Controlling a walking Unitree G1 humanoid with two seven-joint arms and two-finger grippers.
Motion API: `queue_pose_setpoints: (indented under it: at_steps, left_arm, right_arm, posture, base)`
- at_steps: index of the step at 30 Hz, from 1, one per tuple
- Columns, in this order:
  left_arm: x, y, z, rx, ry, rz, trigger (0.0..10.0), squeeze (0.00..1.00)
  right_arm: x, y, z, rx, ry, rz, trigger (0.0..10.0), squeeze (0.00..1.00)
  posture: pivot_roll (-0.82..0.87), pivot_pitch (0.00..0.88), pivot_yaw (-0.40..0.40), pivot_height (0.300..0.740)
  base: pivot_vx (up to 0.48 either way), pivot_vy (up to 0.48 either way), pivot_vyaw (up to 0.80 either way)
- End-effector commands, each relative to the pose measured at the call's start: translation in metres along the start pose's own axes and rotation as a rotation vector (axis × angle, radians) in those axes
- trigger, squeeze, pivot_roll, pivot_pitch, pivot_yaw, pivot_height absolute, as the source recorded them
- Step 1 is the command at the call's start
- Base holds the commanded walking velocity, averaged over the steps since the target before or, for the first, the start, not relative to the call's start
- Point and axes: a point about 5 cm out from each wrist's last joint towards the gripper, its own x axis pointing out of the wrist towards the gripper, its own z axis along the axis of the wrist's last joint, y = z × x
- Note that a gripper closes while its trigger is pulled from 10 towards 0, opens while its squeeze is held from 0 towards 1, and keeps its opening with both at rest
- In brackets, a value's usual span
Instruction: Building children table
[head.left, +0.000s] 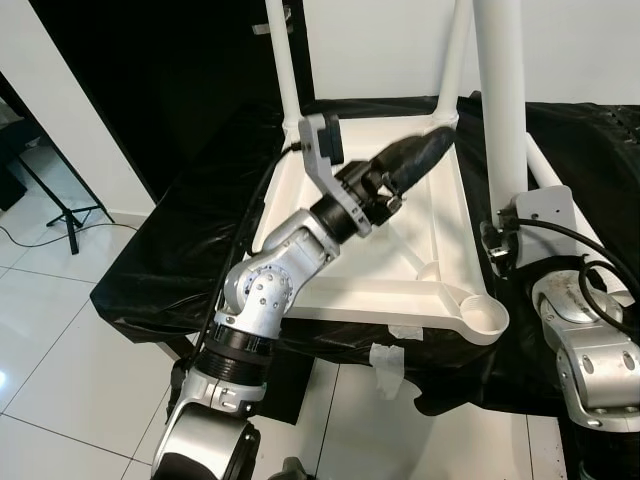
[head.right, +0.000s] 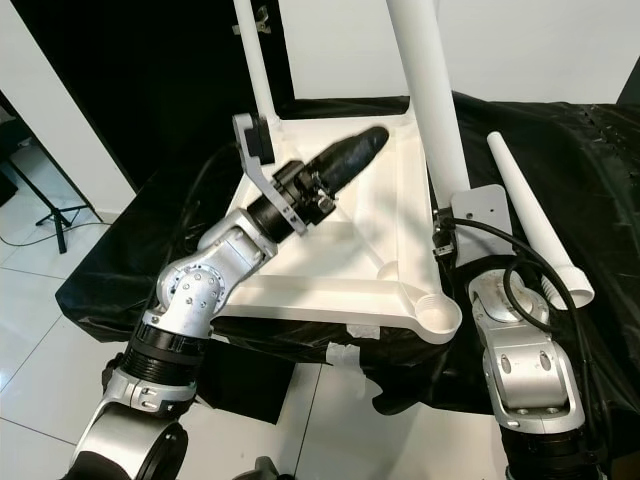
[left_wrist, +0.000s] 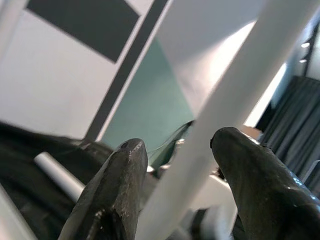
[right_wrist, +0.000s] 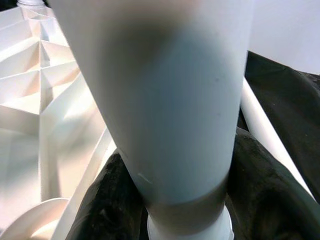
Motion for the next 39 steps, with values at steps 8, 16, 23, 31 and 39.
queue_pose_setpoints:
  at_steps: [8,16,23,31,39]
  left_arm:
    - [-0.024,-0.016,-0.023,0.045,0.251,-0.518,10.0,0.00]
    - [-0.062,0.001,-0.055,0.094,0.563,-0.494,10.0,0.00]
    - [-0.079,-0.003,-0.075,0.097,0.736,-0.538,10.0,0.00]
    - [-0.097,0.012,-0.103,0.158,0.931,-0.513,10.0,0.00]
    - [-0.100,0.015,-0.113,0.171,0.971,-0.513,10.0,0.00]
  right_arm:
    - [0.002,0.001,0.006,0.015,-0.019,-0.015,0.0,0.00]
    - [-0.018,0.009,0.013,0.048,-0.088,0.102,0.5,0.00]
    - [-0.028,0.009,0.017,0.089,-0.111,0.141,8.1,0.00]
    - [-0.047,0.014,0.008,0.119,-0.096,0.207,10.0,0.00]
    - [-0.051,0.020,-0.004,0.175,-0.060,0.232,10.0,0.00]
  posture:
    - [-0.01,0.000,0.096,0.740]
    - [0.00,0.000,0.097,0.740]
    - [0.01,0.000,0.096,0.740]
    - [-0.01,0.000,0.102,0.740]
    - [-0.02,0.000,0.103,0.740]
  base:
    - [0.000,0.000,0.00]
    - [0.000,0.000,0.00]
    - [0.000,0.000,0.00]
    - [0.000,0.000,0.00]
    - [0.000,0.000,0.00]
